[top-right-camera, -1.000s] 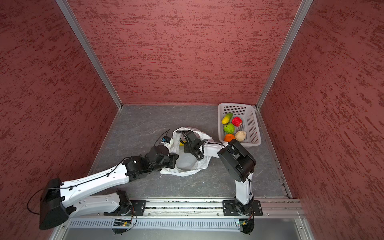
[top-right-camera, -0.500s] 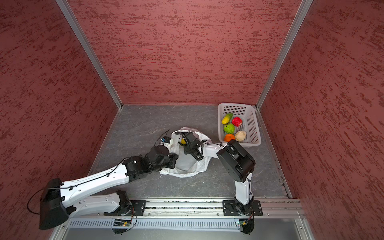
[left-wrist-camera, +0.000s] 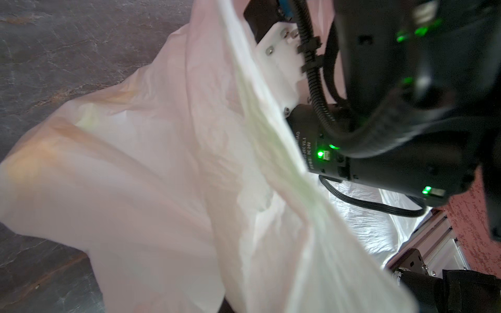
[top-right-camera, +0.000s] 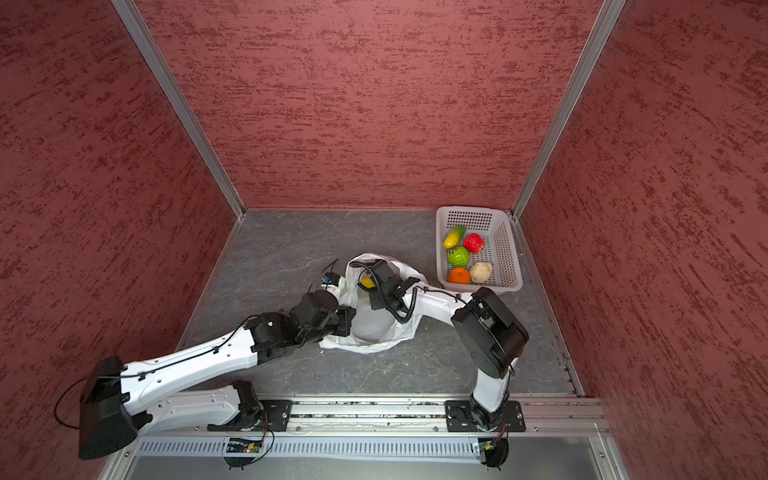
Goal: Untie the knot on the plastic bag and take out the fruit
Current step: 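Lift the yellow banana out of the bag with the right gripper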
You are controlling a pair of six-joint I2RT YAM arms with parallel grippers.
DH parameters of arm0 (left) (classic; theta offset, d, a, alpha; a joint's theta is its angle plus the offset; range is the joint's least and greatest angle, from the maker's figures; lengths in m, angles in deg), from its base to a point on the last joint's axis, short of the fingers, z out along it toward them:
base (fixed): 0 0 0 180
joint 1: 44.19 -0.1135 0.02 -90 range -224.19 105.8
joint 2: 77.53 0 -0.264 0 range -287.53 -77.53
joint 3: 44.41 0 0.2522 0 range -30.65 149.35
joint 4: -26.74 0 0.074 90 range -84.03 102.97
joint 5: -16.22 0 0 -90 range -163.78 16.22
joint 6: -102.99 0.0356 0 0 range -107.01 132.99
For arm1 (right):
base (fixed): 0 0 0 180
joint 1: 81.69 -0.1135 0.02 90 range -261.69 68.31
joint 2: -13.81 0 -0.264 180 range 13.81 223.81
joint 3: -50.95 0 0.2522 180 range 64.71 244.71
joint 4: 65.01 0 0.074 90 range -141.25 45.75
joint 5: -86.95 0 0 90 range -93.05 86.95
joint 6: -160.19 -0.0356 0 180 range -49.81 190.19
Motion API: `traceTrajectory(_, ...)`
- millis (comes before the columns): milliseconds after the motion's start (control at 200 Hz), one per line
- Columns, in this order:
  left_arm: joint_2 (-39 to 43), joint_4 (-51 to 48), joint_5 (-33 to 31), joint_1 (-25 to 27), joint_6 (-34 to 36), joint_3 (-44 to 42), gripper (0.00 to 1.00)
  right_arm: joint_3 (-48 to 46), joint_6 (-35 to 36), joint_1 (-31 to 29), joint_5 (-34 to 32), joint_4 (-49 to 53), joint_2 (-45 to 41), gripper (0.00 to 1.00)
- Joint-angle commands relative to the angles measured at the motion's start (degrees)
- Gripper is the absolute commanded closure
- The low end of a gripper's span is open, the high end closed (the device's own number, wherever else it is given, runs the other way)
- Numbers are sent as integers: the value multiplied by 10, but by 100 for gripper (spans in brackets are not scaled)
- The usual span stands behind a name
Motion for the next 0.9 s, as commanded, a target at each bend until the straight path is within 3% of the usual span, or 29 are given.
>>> traceTrajectory(0, 6, -1, -7, -3, 0, -3, 100, -5, -12, -6, 16, 33, -29, 97)
traceTrajectory(897, 3, 7, 22, -54, 17, 18, 100, -21, -148, -91, -55, 308, -251, 100)
